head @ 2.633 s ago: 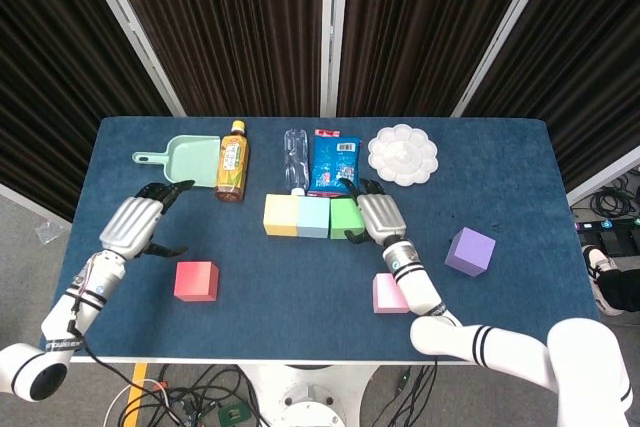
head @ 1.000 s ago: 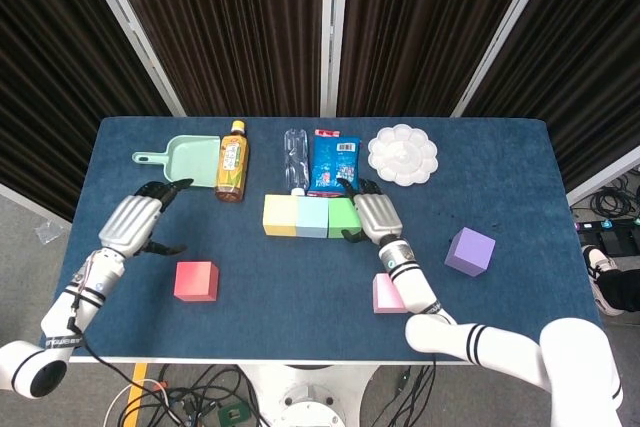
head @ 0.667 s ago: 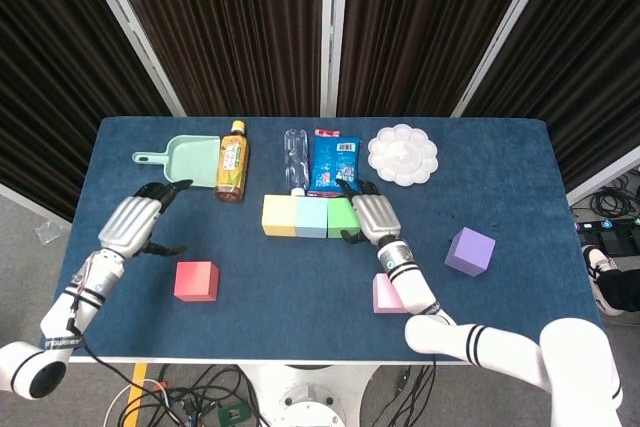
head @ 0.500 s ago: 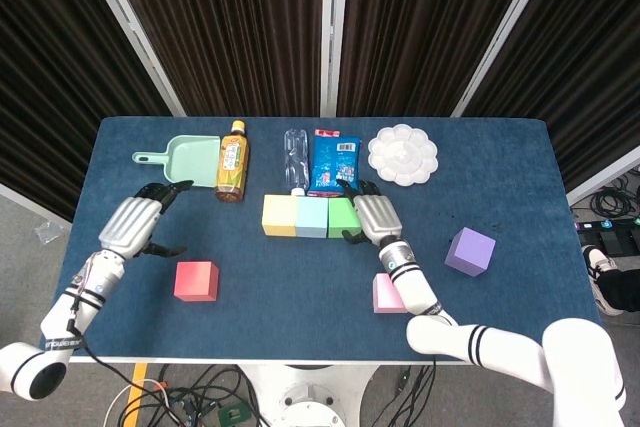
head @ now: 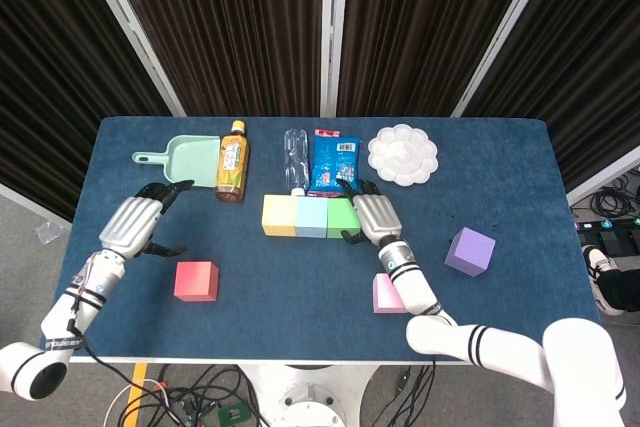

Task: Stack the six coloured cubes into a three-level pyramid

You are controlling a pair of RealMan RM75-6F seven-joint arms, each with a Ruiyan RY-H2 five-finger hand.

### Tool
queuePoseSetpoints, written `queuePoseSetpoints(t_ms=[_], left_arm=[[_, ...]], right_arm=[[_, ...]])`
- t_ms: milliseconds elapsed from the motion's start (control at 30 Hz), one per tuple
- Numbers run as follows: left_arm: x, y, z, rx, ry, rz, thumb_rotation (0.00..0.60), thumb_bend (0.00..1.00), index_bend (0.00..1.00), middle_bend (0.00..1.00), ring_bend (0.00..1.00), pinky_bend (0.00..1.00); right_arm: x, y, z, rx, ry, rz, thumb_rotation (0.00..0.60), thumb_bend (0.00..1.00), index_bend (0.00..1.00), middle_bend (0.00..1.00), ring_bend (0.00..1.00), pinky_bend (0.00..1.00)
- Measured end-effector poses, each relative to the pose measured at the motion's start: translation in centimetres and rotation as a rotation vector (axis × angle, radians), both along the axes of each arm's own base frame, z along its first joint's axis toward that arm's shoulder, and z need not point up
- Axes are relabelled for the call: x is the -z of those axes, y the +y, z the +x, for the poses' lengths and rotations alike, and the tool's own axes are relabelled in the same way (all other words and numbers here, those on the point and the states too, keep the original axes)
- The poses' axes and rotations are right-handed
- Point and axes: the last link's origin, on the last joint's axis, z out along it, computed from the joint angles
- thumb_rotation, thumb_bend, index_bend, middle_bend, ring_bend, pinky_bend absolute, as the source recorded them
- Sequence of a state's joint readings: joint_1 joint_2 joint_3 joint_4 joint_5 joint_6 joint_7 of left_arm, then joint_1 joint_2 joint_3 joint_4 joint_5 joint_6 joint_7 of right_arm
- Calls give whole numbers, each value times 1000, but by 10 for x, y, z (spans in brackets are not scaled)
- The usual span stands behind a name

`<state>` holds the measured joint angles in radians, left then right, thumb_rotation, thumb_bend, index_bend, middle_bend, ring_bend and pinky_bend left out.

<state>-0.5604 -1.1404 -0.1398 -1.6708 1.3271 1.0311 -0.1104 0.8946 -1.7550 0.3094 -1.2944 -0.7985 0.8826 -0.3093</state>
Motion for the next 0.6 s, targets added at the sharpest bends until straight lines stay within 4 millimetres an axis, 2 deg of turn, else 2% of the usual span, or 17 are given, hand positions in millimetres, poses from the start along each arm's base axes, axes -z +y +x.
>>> queuePoseSetpoints(t_ms=[233, 600], left_arm=[[0, 0, -1, -4, -1, 0, 600, 87, 85, 132, 190, 136], [-2, -1, -1, 1, 1, 3, 600, 87, 85, 130, 190, 136]], right_arm=[[2, 0, 1, -1, 2, 5, 600, 200, 0, 278, 18, 0], [-1, 3, 0, -6, -5, 12, 600, 199, 0, 160, 11, 0]])
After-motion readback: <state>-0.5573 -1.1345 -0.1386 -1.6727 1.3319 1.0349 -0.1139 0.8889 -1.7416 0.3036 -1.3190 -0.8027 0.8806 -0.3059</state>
